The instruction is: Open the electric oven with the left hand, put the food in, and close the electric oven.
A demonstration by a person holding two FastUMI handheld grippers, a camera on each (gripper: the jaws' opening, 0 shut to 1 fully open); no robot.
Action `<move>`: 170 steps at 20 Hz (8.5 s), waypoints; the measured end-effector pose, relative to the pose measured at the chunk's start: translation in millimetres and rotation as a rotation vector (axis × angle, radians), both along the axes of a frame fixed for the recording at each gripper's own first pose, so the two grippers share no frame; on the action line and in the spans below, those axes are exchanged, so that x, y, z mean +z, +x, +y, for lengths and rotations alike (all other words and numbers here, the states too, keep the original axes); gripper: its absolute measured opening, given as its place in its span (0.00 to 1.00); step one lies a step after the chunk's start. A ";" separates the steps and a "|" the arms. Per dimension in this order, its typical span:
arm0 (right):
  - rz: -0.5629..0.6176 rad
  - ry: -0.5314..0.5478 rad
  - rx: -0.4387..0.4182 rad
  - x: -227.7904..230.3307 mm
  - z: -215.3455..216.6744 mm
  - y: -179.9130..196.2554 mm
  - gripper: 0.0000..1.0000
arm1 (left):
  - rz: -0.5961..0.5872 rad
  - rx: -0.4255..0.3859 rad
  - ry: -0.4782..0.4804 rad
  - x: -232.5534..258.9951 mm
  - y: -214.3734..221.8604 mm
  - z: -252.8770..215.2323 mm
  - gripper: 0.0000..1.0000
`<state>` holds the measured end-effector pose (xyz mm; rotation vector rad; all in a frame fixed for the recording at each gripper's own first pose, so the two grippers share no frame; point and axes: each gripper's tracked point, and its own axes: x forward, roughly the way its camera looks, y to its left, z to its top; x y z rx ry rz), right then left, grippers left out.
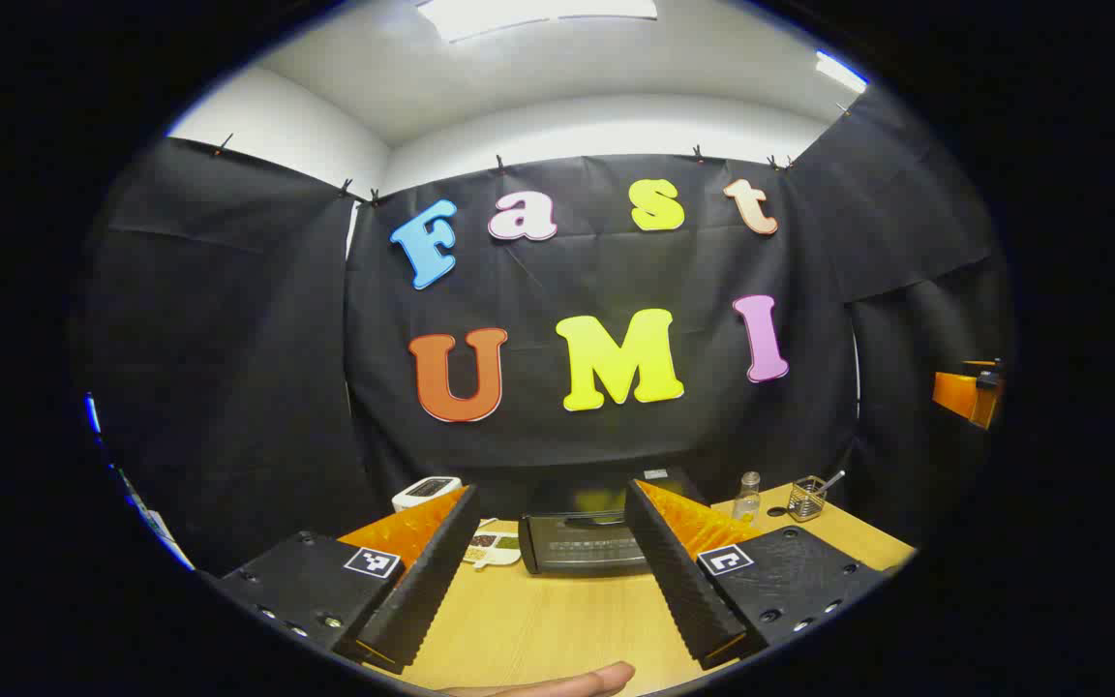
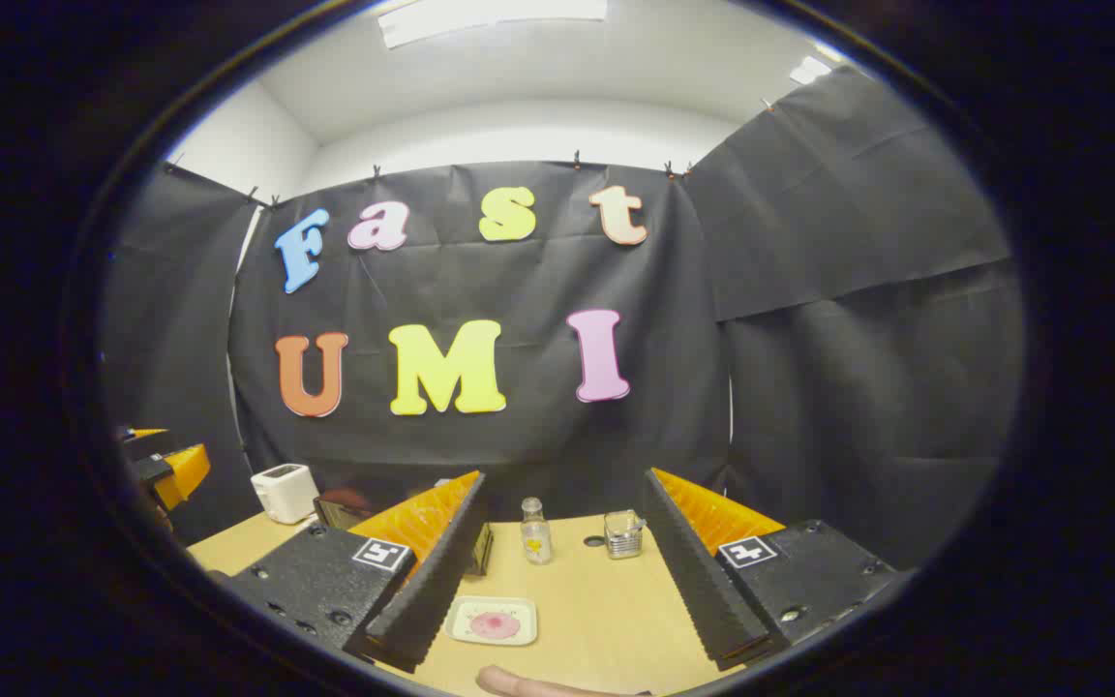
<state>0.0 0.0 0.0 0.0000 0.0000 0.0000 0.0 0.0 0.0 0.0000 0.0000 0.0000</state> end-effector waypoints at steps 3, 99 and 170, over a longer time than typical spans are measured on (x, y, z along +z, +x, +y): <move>0.012 0.003 0.021 -2.4 8.4 -1.0 0.96 | -0.006 -0.017 -0.026 3.6 -5.3 1.2 0.95; 0.056 -0.020 0.102 -53.9 3.1 18.5 1.00 | 0.576 -0.229 -0.035 -335.4 136.4 -101.2 0.97; 1.352 0.449 0.325 -360.3 15.1 134.7 0.01 | 0.032 -0.124 -0.036 -56.2 32.4 -26.2 0.96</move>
